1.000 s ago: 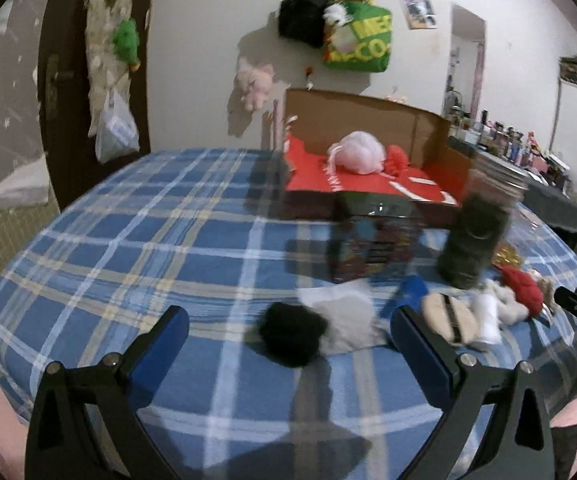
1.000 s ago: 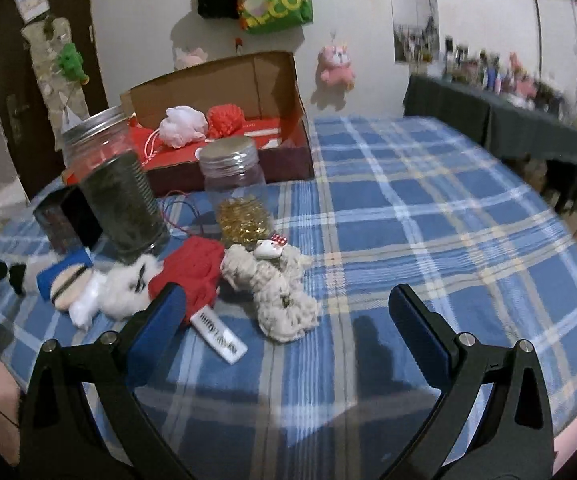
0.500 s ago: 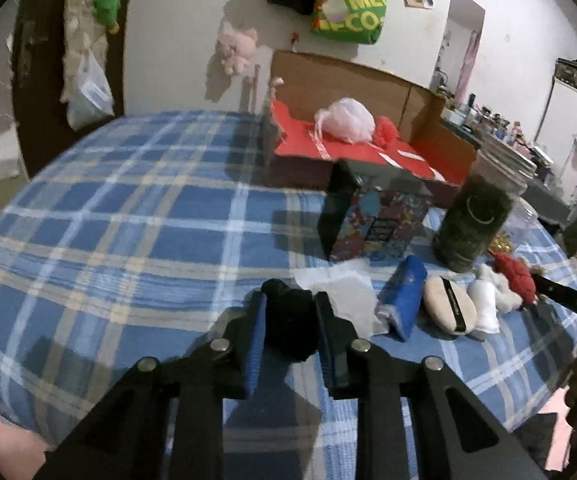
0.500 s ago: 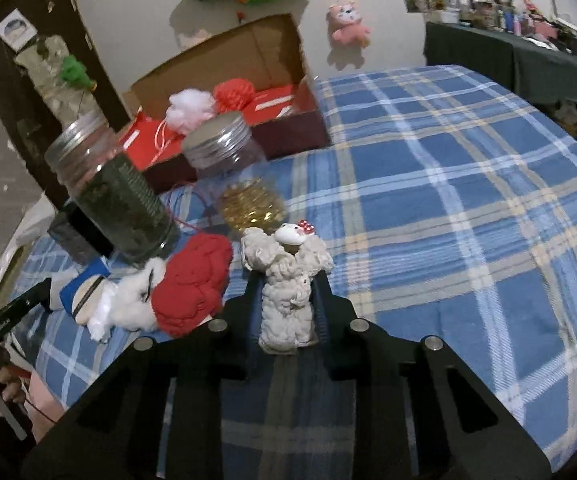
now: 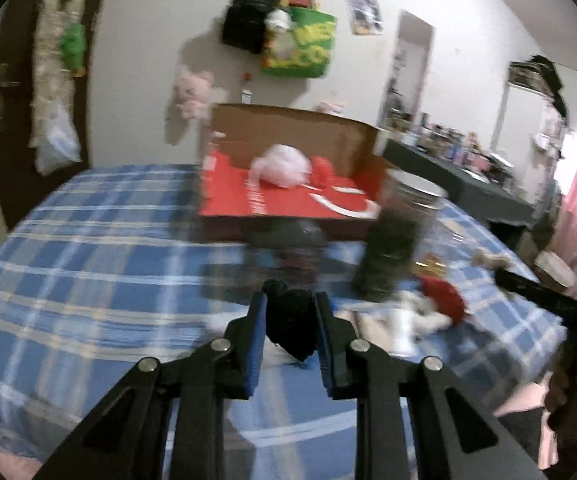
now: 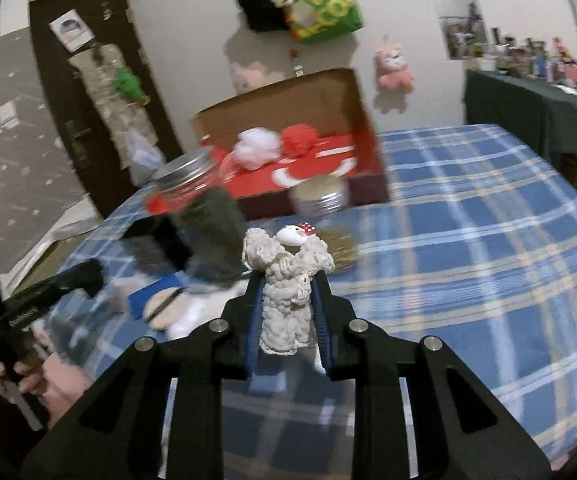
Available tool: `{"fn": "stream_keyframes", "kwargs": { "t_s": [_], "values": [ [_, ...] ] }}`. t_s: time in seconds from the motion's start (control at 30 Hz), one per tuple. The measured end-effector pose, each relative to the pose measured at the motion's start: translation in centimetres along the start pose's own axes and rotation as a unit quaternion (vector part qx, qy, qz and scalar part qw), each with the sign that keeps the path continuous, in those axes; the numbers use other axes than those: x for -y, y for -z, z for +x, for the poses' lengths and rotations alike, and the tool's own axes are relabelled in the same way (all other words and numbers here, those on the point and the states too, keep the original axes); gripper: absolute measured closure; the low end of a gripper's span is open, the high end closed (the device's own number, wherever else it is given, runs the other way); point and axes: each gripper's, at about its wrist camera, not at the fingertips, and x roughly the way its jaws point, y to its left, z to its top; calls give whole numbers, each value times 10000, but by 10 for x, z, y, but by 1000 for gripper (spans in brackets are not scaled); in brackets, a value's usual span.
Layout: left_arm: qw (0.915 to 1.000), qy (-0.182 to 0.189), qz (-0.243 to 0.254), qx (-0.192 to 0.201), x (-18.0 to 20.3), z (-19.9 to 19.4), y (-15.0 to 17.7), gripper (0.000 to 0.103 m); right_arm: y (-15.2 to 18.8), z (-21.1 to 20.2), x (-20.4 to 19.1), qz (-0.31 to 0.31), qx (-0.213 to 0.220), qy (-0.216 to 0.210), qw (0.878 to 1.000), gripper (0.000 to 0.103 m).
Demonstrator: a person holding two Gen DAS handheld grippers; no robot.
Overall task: Organize soft objects
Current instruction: 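Grasp the cream rope toy with the right tool while the left tool grasps the black pom-pom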
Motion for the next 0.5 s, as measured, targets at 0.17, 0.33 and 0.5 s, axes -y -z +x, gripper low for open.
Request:
{"fn": "stream_keyframes", "kwargs": {
  "t_s": [0.17,0.33,0.5],
  "values": [
    [9985,496,95,-194,29,17,3,78,7,11,-24,-268,-107,-241,9993,81],
    [9973,700,115,-208,40,21,0,78,8,14,-28,-280,-165,-374,9988,81],
    [9972,681,20,-298,39,25,0,78,8,16,-25,-213,-192,-365,9989,81]
  ]
}}
